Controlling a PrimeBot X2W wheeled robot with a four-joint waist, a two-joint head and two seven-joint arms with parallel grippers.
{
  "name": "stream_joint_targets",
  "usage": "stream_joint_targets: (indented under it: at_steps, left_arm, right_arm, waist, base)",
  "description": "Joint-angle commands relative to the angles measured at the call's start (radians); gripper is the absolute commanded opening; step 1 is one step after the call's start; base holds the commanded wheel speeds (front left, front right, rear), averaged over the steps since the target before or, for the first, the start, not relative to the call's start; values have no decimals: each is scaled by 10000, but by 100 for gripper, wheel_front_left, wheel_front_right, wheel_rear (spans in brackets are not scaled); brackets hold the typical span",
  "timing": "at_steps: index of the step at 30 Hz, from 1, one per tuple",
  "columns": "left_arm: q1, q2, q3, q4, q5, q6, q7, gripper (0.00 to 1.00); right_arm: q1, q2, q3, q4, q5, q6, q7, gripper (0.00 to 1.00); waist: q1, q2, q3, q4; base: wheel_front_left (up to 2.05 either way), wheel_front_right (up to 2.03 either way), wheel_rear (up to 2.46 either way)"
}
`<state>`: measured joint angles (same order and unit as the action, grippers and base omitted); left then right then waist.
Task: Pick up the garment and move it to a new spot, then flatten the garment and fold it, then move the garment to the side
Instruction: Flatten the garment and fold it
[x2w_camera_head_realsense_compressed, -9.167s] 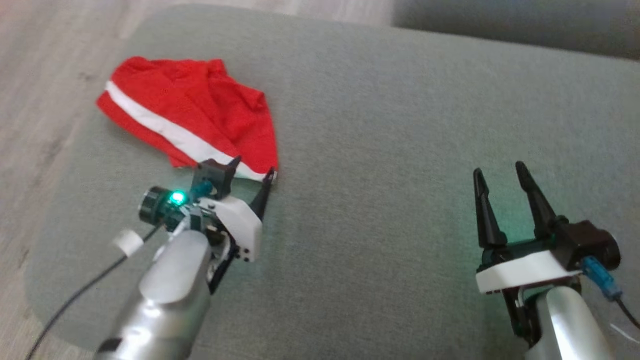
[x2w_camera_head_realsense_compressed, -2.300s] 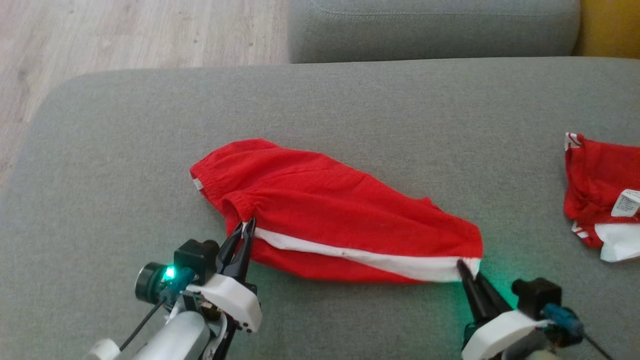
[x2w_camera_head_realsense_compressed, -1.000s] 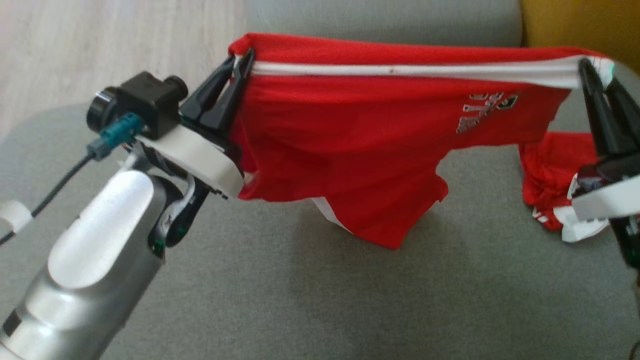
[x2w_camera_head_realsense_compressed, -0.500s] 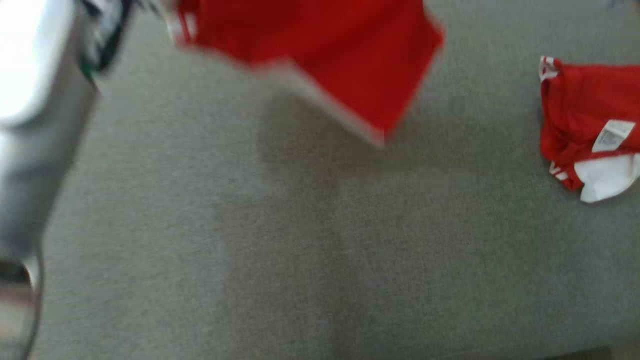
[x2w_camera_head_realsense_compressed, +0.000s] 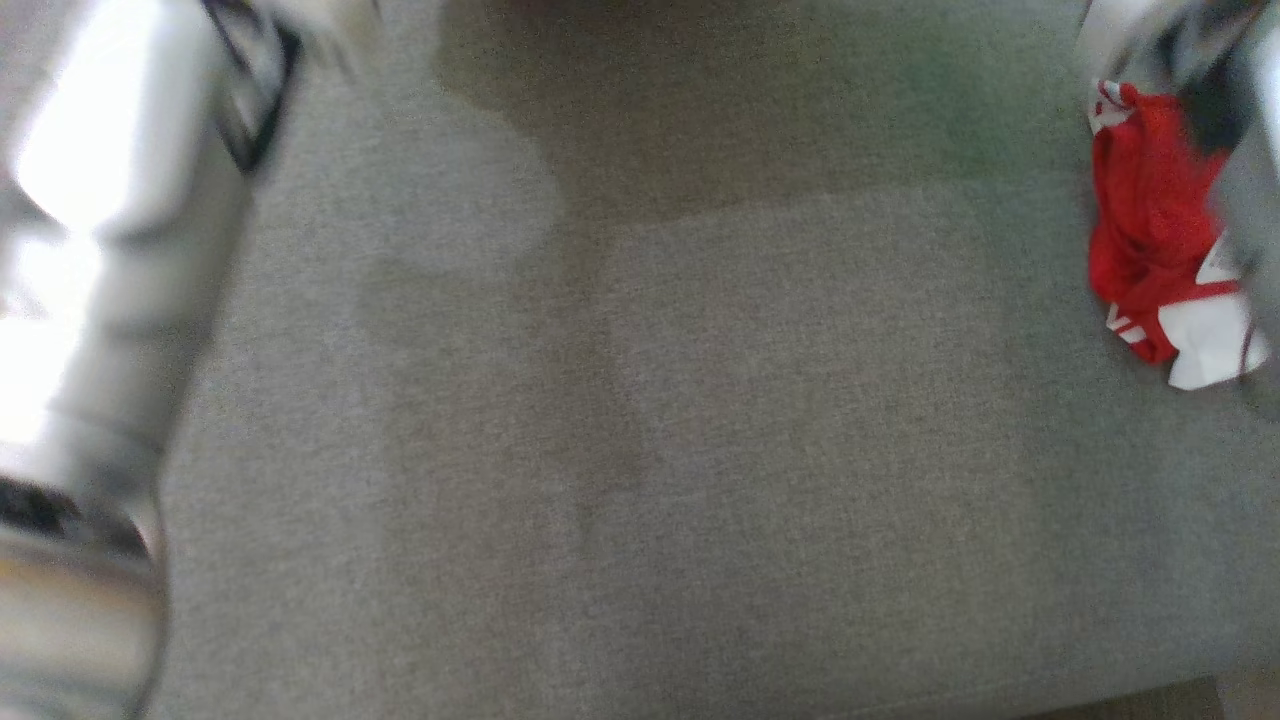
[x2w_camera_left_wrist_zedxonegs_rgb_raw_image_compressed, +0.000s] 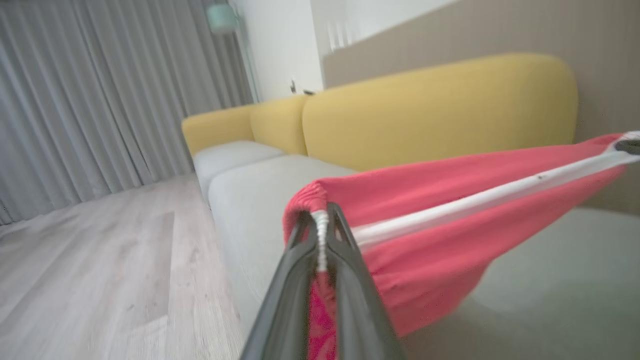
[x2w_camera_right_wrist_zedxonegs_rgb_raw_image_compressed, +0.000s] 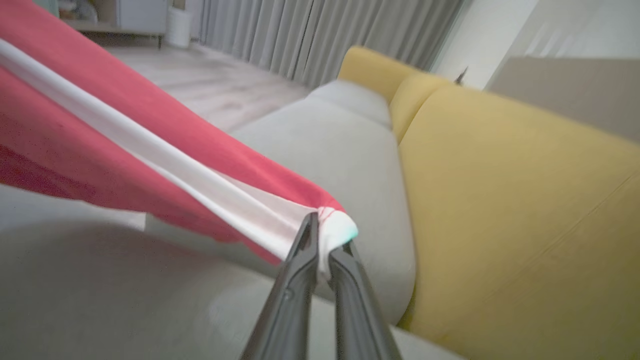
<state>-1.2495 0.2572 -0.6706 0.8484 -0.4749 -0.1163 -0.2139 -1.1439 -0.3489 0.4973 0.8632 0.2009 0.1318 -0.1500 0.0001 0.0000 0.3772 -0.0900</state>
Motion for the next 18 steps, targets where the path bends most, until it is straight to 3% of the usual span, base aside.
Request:
stream_joint_targets:
  at_steps: [1,7,18]
  left_arm:
    - [328,416,-94,-66,143,-47,-128,0]
    - [2085,541,-1175,-240,-113,-134,-222,0]
    - [4597,1623,-2927,-2020,-1263,-142,288,0]
  right_arm:
    - [536,-200,442,68,327,-11,-90,0]
    - [1651,-812,2191,191,1784,-11,410,0]
    - [3296,-3553,5329,-2163,5615,-11,2872,0]
  waist:
    - [-1,0,-176,117]
    - [-1,0,-631,211]
    - [-1,0,-2135,262]
  base:
    - [0,0,0]
    - [0,0,0]
    - [0,0,0]
